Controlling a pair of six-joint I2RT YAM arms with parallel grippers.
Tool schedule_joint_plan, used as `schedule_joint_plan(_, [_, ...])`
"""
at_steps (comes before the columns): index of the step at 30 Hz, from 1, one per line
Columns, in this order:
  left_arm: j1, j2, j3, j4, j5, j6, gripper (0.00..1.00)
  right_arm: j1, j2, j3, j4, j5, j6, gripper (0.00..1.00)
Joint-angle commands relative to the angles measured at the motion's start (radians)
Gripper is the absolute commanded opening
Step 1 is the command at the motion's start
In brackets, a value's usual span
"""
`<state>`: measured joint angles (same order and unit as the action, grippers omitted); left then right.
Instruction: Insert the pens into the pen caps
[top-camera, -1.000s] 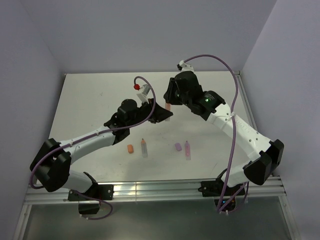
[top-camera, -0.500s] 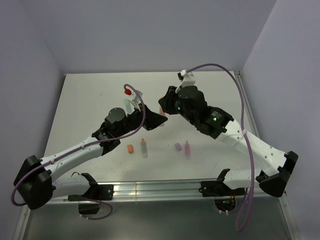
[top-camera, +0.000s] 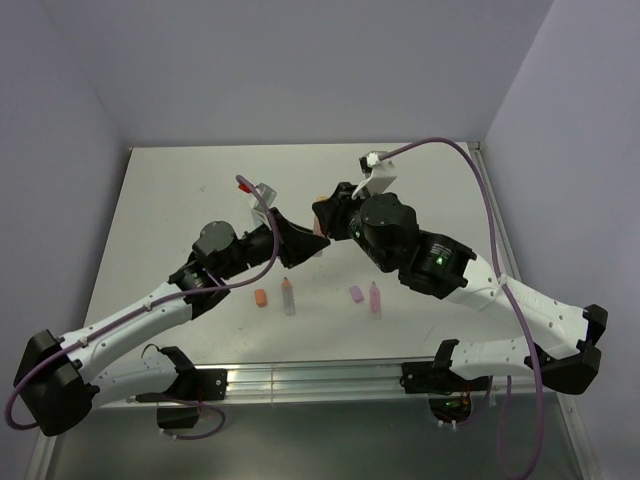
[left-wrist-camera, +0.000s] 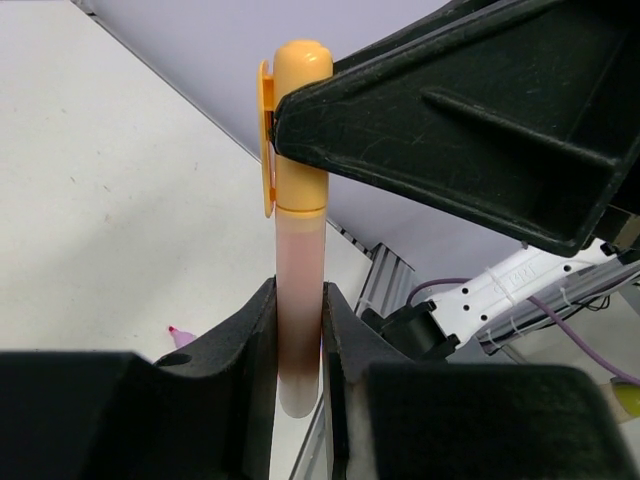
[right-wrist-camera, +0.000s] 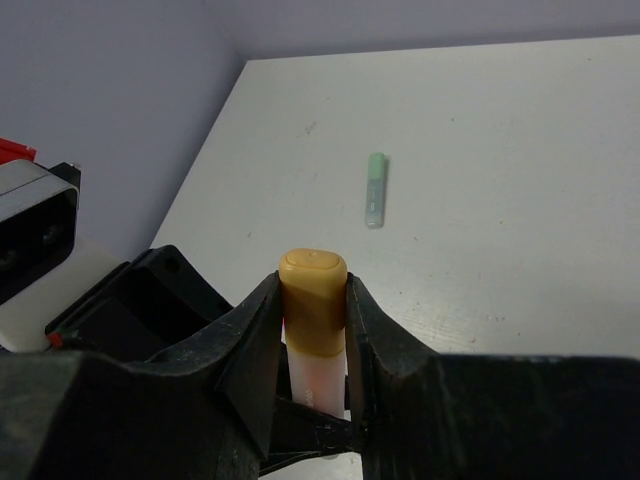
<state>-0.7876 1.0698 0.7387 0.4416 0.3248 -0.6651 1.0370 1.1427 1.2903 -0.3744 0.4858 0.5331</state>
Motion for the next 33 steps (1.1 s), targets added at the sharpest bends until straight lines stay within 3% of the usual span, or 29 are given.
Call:
schedule_joint_plan(1, [0.039,-0.047,0.044,0.163,-0.196,0.047,0.00,0.102,0.029,0.012,-0.233,0.002,0.004,0.00])
schedule_joint_plan(20, [0.041,-0.042,0.163,0.144,-0.228,0.136,0.00,0.219,0.046,-0.060,-0.253,0.005,0.002,0.00])
schedule_joint_plan(27, [0.041,-0.022,0.172,0.083,-0.115,0.116,0.00,0.192,0.081,0.076,-0.371,0.171,0.082,0.00])
schedule_joint_plan(28, [0.039,-0.021,0.171,0.071,-0.052,0.111,0.03,0.152,0.081,0.098,-0.386,0.195,0.084,0.00])
schedule_joint_plan(33, [-0.001,-0.057,0.139,-0.075,-0.056,0.116,0.28,-0.050,0.071,0.225,-0.310,0.097,-0.001,0.00])
